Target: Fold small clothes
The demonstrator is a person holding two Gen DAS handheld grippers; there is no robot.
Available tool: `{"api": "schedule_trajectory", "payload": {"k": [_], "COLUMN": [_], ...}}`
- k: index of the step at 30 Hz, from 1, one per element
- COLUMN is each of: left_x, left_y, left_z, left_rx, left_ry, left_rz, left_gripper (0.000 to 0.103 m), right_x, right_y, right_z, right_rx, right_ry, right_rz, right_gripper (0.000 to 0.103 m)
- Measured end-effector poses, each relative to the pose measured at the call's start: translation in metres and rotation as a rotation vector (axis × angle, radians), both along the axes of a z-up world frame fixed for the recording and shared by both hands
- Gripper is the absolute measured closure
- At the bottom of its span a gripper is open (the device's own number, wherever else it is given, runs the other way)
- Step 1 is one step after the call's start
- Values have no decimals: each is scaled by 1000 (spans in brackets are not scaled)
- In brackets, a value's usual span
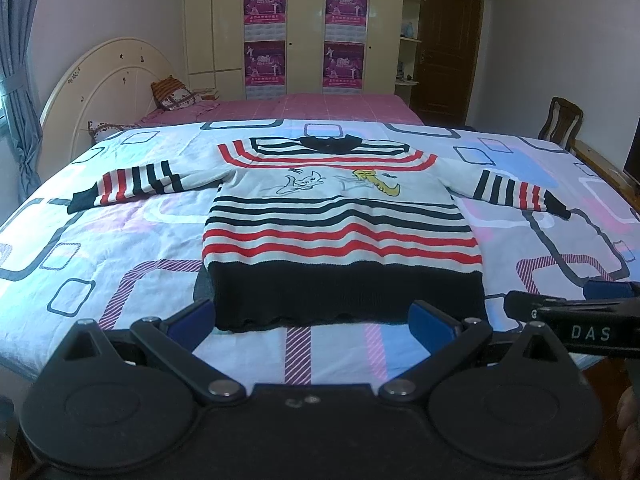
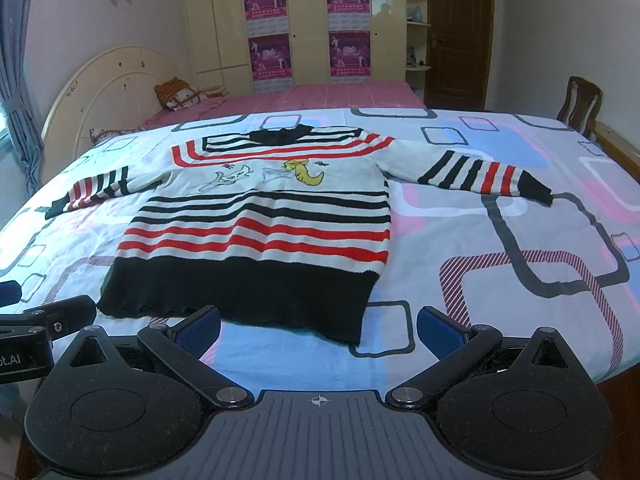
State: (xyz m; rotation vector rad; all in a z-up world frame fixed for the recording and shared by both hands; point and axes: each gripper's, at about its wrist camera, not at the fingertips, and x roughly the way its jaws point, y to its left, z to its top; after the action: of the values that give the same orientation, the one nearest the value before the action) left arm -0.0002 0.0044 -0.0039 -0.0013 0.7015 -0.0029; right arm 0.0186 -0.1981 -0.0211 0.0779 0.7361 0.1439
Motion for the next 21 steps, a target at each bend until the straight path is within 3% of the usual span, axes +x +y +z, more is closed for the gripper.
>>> {"api": "schedule_trajectory", "payload": {"k": [21], "left_x": [0], "left_y": [0], "left_z": [0], "left_rx": [4], "left_ry": [0], "left_rz": [-6], "left_gripper": [0], "right_x": [0], "right_y": [0], "right_z": [5], "right_rx": [1], "right_ry": [-4], "right_rz": [1], "right_gripper": [0]}}
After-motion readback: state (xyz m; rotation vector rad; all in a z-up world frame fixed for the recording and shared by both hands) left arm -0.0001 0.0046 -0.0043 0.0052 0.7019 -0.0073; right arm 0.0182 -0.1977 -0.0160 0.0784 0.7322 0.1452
